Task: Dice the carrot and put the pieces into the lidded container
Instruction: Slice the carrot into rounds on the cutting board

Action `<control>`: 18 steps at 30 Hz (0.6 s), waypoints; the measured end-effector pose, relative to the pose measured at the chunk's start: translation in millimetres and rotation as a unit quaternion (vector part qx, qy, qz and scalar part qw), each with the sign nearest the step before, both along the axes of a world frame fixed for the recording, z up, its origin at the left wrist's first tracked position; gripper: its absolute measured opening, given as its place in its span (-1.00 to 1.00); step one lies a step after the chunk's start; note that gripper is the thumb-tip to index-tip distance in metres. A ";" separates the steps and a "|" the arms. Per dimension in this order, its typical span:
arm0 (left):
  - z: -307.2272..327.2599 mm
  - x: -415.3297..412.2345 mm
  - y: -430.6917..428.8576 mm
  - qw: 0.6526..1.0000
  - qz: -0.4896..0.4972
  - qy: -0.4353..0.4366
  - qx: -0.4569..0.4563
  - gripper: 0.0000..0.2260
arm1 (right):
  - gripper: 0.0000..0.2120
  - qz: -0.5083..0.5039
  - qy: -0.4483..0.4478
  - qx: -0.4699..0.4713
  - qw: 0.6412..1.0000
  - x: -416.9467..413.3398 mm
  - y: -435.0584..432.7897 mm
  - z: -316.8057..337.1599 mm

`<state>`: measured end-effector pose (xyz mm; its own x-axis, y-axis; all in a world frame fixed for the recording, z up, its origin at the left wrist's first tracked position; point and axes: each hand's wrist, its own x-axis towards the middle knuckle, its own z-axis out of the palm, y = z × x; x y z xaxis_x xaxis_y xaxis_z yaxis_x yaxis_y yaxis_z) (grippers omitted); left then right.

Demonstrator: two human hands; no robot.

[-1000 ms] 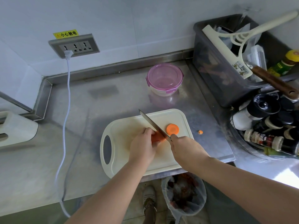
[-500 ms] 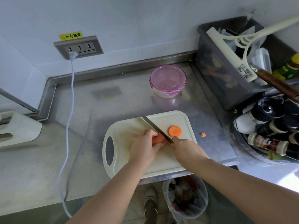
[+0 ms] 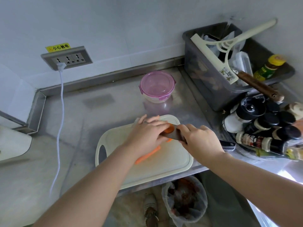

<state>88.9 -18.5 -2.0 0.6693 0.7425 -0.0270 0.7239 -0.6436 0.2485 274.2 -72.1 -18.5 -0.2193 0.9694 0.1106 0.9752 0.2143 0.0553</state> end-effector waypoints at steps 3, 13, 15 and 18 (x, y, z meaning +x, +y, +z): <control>-4.8 5.7 4.7 1.000 -0.014 -0.004 0.011 -0.65 | -0.72 -0.008 -0.009 -0.011 1.000 4.8 -0.6 -3.7; -1.3 12.7 14.1 0.999 -0.033 -0.017 -0.019 -0.69 | -0.65 -0.025 -0.055 -0.024 0.998 6.8 5.0 -4.1; 0.0 13.4 20.2 0.999 -0.025 -0.007 -0.028 -0.67 | -0.63 -0.022 -0.055 -0.016 0.998 8.2 9.5 -4.6; -0.2 14.9 25.6 0.999 -0.039 0.020 -0.005 -0.74 | -0.64 -0.017 -0.047 -0.026 0.998 8.0 15.9 2.5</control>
